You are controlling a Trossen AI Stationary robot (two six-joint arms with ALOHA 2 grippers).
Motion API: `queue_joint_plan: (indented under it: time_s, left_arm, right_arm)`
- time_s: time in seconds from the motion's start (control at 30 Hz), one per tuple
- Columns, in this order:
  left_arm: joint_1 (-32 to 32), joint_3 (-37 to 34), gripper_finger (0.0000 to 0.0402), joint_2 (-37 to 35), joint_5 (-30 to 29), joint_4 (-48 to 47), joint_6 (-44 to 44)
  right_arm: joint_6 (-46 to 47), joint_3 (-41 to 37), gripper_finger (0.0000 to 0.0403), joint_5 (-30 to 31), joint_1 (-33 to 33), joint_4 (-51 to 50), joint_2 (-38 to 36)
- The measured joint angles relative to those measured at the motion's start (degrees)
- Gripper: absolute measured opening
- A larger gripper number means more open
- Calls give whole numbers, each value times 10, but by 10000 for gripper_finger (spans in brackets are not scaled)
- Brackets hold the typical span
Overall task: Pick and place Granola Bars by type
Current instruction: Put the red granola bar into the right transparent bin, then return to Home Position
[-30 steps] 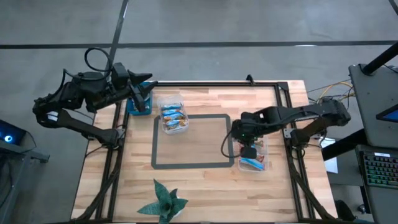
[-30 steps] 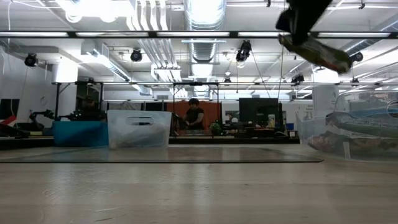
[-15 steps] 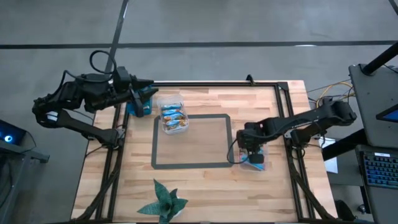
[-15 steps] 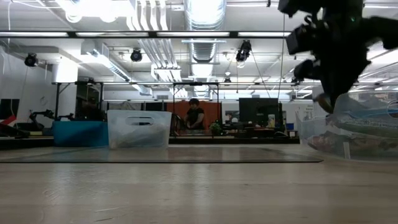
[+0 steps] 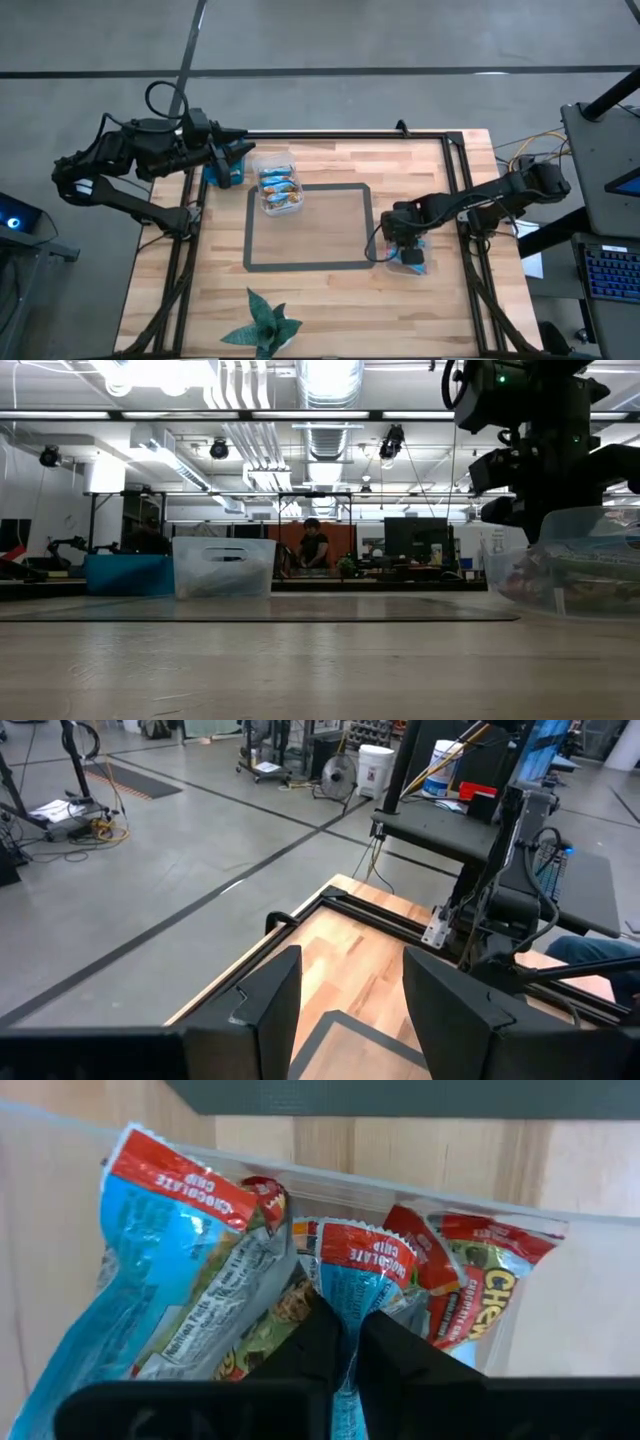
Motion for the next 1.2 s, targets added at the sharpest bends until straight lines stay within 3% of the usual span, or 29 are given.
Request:
queue_joint_plan:
  time_s: [0.17,0.47,0.67,1.03,1.2]
  left_arm:
    - [0,0,159,1,0,0,0]
    - [0,-2,159,1,0,-2,1]
    - [0,-2,159,-2,1,-5,12]
    - [0,-45,159,-64,10,1,33]
    - [0,-109,159,-114,-8,47,35]
  right_arm:
    - [-4,11,65,-3,1,-3,-15]
    - [30,19,184,-4,1,-31,-32]
    - [54,48,243,-2,0,-42,-84]
    - [183,50,275,36,0,45,-270]
    - [261,50,267,115,2,80,-339]
